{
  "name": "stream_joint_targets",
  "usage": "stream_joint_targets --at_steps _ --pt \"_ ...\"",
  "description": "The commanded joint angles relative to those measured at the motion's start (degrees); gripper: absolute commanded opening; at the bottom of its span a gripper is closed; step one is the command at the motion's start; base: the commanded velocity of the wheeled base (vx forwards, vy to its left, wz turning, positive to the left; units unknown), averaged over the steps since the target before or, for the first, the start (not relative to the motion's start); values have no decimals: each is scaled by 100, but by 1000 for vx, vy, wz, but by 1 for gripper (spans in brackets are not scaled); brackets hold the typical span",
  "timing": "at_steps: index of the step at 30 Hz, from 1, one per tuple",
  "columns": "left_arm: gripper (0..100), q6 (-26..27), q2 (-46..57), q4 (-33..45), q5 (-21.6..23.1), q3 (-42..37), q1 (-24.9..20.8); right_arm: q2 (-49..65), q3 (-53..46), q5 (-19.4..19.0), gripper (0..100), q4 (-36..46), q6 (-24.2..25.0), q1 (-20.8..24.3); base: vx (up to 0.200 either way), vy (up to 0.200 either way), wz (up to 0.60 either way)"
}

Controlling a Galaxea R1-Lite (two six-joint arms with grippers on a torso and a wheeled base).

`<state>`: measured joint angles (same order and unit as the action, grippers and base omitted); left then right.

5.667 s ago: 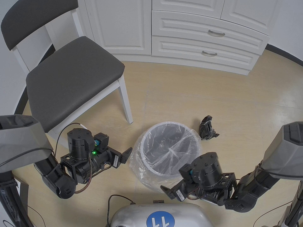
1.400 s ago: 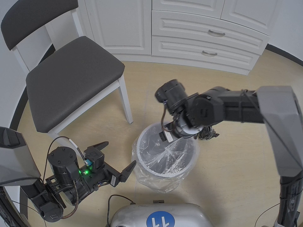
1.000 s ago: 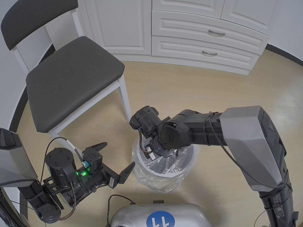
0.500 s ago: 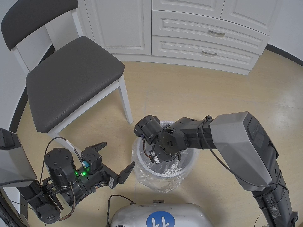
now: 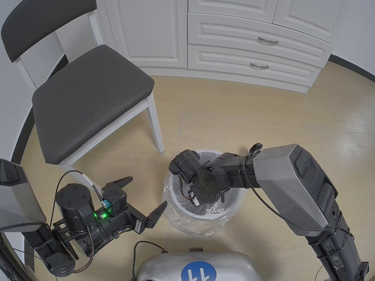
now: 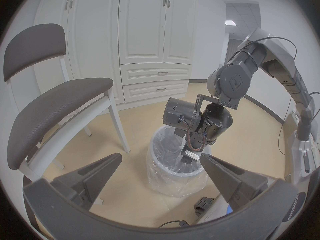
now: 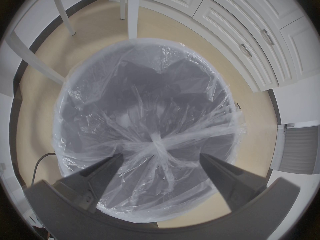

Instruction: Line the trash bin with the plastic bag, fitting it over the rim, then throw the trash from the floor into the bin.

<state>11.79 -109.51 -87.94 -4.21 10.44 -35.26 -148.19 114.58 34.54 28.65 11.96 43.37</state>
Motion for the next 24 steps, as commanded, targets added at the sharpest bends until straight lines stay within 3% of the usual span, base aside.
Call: stream_joint_targets --at_steps 1,9,13,18,24 --pt "100 -1 -27 -4 -1 2 1 18 1 1 0 0 -1 4 0 0 0" --pt "100 -1 26 -4 -1 -6 1 238 1 1 0 334 52 119 0 0 0" --pt "100 -1 52 -4 -1 -33 1 422 1 1 0 783 298 198 0 0 0" --pt "100 -1 105 -4 -1 -33 1 616 1 27 0 1723 957 374 0 0 0" --pt "100 -1 105 -4 -1 -42 1 607 1 36 0 1987 1283 409 0 0 0"
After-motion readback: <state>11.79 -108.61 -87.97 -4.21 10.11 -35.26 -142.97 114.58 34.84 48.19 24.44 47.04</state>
